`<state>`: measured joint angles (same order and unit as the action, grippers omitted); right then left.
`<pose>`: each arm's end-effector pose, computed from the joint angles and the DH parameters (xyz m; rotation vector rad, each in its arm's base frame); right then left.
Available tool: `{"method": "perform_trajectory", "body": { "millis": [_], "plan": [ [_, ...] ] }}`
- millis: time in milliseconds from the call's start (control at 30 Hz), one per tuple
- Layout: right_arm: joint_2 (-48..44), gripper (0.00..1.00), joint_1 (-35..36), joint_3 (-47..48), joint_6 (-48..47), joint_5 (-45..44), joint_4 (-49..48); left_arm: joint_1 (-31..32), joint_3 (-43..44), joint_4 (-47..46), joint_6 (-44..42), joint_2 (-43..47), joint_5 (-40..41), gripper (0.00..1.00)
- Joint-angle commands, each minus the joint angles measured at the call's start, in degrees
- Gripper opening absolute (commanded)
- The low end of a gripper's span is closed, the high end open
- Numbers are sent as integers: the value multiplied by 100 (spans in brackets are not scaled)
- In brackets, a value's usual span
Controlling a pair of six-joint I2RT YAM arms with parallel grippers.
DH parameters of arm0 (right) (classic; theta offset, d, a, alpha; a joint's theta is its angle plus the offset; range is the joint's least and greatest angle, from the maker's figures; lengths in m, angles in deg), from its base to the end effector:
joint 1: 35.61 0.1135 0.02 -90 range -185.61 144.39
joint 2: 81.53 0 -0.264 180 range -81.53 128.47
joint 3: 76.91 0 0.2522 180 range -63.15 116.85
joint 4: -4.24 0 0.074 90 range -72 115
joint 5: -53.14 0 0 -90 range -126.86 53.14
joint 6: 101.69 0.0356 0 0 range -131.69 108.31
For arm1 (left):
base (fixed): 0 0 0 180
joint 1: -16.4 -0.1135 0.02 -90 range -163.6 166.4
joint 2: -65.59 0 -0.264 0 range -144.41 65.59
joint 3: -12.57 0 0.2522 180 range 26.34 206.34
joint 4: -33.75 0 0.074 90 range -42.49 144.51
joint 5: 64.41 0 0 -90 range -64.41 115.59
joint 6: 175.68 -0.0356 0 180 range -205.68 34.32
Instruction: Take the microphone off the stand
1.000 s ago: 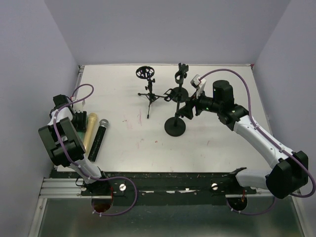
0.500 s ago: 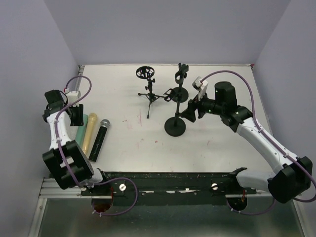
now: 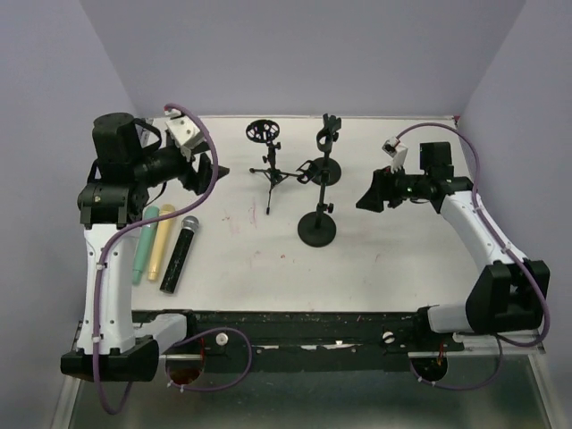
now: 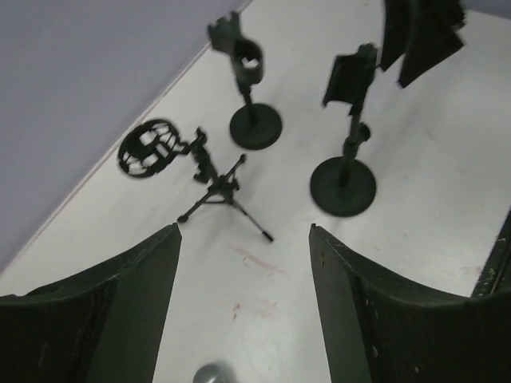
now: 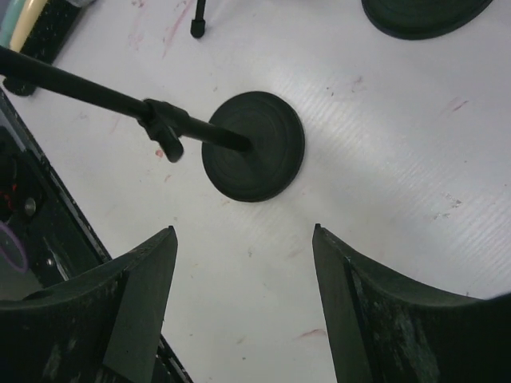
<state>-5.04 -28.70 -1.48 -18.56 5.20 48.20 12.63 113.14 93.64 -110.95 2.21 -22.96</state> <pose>0.2766 0.0575 0.2945 -0.6189 2.1679 0.8563 0.1940 -0.0140 0.4643 0.8558 1.6469 -0.4794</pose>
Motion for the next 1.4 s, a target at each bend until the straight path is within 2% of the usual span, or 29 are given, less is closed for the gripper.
{"method": "perform_trajectory", "body": {
  "millis": [0, 100, 300, 533, 667, 900, 1100, 1367],
  "plan": [
    [603, 76, -340, 284, -1311, 1522, 644, 1060, 433, -298, 445, -561, -1060, 73],
    [841, 76, -340, 337, -2185, 1831, 717, 1728, 705, -218, 243, -1000, -832, 74],
    [666, 77, -314, -146, -3134, 1928, -145, 2713, 1241, 97, -345, -1870, -182, 74],
    [148, 77, -16, -814, -4128, 1727, -874, 2961, 1962, 581, -706, -2627, -146, 74],
    [-55, 76, 353, -1218, -4015, 1560, -1726, 3101, 2235, 862, -864, -2899, -137, 74],
    [314, 72, 679, -1122, -3691, 1559, -2201, 3295, 2640, 1381, -1181, -3242, -32, 73],
    [437, 57, 855, -1140, -3523, 1480, -2519, 3348, 2499, 1030, -970, -3304, 180, 69],
    [718, 46, 1022, -1016, -3224, 1463, -2676, 3357, 2403, 1021, -874, -3313, 145, 62]
  ]
}}
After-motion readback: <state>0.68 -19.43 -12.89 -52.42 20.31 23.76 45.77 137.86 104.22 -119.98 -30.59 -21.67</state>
